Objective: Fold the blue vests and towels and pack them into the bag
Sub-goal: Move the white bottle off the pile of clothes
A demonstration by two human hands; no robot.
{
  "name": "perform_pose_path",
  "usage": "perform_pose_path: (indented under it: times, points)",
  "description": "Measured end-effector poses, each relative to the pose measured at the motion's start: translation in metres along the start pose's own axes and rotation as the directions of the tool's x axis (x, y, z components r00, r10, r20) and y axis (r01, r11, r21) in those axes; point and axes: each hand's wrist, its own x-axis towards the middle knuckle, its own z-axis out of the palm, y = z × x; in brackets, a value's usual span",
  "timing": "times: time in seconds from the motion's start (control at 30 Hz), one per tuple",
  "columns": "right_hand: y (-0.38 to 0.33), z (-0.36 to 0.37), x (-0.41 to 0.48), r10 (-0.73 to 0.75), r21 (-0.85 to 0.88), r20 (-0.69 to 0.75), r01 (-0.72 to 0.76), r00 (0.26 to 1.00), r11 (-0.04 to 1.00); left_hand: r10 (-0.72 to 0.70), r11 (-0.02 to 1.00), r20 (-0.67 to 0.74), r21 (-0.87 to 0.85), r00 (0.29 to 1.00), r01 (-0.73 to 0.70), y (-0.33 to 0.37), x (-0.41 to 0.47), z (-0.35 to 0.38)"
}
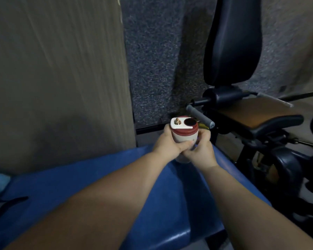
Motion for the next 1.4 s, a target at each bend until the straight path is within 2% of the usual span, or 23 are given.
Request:
perform_pose_path:
  times: [0.37, 0.7, 0.93, 1.2, 1.33, 1.4]
  points:
    - [0.046, -0.026, 0.071, -0.036, -0.014, -0.035, 0.035, 0.999, 0.999, 0.029, 0.999, 0.035, 0.039, 0.999, -0.030, 0.014, 0.079, 0.049]
    - [0.066, -0.017, 0.073, 0.003, 0.031, -0.057, -0.001, 0.998, 1.000, -0.025, 0.999, 0.135, 0.030, 0.991, 0.021, 0.006, 0.086, 0.066]
    - [0.068, -0.015, 0.072, -0.010, 0.075, -0.079, 0.016, 0.997, 0.997, -0.004, 1.000, 0.112, 0.010, 0.994, 0.003, -0.002, 0.087, 0.069]
    - [0.062, -0.014, 0.069, 0.066, 0.050, -0.055, -0.063, 0.996, 0.997, -0.035, 0.999, 0.109, -0.021, 0.993, 0.038, -0.004, 0.081, 0.072]
    - [0.062, -0.014, 0.057, 0.113, -0.024, -0.106, -0.116, 0.988, 0.993, -0.061, 0.998, 0.126, 0.031, 0.990, 0.058, 0.000, 0.072, 0.068]
    - [0.060, -0.012, 0.048, 0.188, -0.117, -0.126, -0.203, 0.974, 0.972, -0.069, 0.996, 0.135, 0.062, 0.988, 0.061, -0.003, 0.065, 0.064]
